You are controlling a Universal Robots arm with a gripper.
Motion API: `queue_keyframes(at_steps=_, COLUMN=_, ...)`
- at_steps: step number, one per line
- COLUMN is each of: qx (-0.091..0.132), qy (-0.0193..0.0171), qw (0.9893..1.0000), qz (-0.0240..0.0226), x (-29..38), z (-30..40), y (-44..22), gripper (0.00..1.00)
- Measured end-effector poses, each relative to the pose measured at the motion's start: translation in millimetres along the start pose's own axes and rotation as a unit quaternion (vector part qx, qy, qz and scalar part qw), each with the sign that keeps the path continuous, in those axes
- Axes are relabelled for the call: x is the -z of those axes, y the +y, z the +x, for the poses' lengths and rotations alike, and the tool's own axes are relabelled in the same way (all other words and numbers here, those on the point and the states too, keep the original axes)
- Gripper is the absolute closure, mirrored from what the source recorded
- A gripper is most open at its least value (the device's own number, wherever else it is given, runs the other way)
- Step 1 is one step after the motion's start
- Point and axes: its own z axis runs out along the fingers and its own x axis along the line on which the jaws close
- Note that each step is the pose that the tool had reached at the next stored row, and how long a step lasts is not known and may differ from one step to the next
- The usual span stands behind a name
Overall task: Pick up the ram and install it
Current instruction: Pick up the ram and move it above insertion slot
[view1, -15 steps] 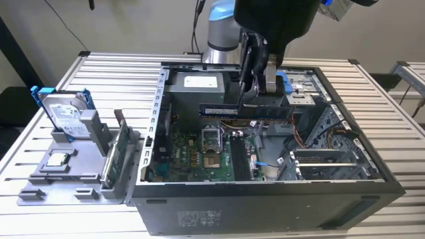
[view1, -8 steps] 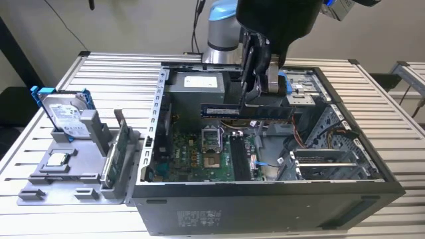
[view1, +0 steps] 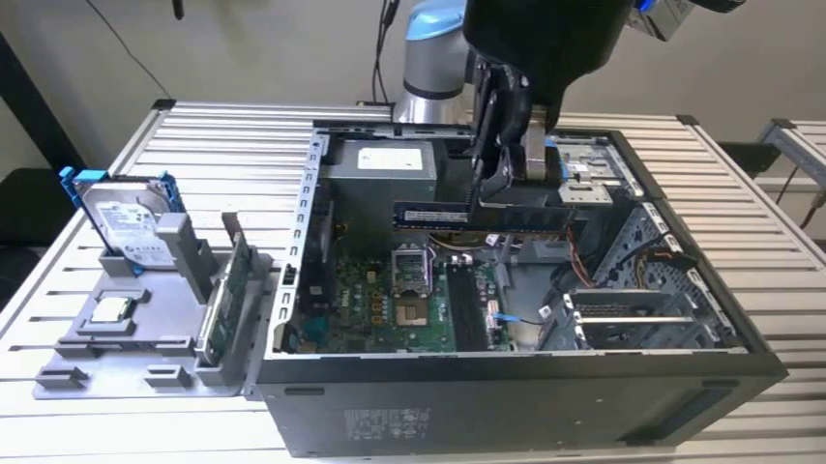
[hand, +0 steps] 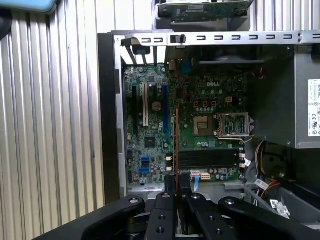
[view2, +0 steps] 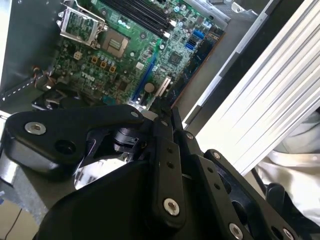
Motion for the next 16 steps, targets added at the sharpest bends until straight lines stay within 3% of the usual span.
queue_keyframes(at_steps=16, qx=0.0, qy=0.0, qw=1.0, qz=0.0, x=0.1, z=-0.2, y=-4.2, gripper=0.86)
